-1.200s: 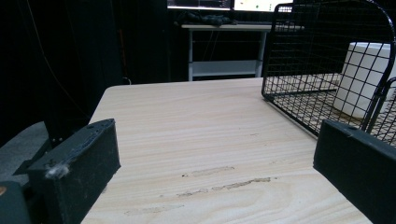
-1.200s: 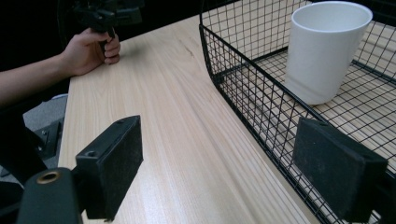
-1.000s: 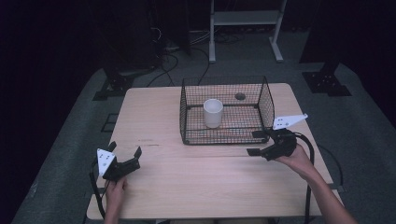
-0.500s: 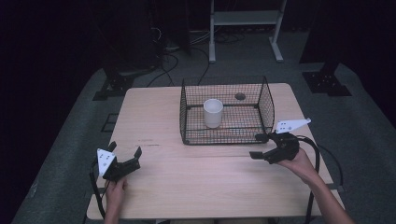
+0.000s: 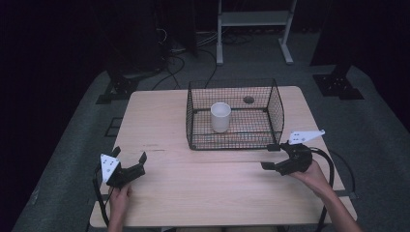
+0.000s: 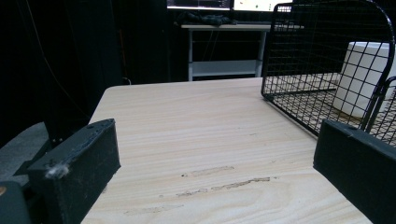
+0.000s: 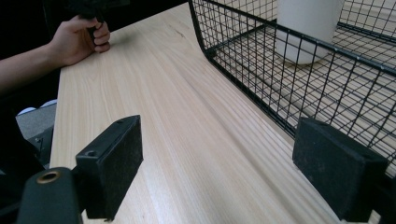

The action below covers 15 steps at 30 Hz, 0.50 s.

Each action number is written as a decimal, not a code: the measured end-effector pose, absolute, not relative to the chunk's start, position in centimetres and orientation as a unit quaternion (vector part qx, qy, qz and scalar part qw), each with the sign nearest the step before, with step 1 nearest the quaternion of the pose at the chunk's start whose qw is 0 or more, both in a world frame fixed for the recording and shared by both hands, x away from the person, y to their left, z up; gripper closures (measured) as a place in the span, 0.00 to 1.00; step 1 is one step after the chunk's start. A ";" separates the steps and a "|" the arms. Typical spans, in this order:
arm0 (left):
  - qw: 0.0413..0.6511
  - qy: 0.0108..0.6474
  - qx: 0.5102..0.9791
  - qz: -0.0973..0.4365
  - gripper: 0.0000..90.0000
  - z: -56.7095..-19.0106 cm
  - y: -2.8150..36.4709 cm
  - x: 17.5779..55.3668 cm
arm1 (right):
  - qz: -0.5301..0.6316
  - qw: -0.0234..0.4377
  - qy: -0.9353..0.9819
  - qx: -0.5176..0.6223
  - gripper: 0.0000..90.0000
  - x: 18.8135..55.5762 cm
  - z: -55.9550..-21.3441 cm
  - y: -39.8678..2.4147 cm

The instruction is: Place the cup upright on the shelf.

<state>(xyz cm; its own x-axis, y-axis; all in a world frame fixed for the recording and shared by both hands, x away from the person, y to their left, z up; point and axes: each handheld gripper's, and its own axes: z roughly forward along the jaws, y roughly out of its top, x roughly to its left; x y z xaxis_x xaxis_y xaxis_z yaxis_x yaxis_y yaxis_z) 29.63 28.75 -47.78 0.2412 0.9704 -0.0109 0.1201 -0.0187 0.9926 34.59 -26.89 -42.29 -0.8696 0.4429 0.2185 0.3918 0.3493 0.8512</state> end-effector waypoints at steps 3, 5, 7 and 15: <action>0.525 0.464 0.588 0.405 0.00 -47.8 28.8 29.6 | 0.511 0.027 0.820 0.256 0.17 34.3 -42.6 -27.1; 0.525 0.464 0.588 0.405 0.00 -47.8 28.8 29.6 | 0.511 0.030 0.819 0.258 0.17 34.2 -42.7 -27.1; 0.525 0.464 0.588 0.405 0.00 -47.8 28.7 29.6 | 0.513 0.029 0.817 0.261 0.17 33.9 -43.1 -27.4; 0.524 0.465 0.587 0.406 0.00 -47.8 28.8 29.7 | 0.517 0.036 0.811 0.272 0.17 32.9 -43.9 -28.3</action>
<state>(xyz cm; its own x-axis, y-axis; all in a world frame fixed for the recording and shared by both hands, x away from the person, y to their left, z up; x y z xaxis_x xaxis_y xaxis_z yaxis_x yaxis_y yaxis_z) 29.66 28.75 -47.78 0.2387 0.9710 -0.0111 0.1200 -0.0182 0.9926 32.94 -28.28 -43.92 -0.8499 0.4782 0.2214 0.4028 0.3186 0.8581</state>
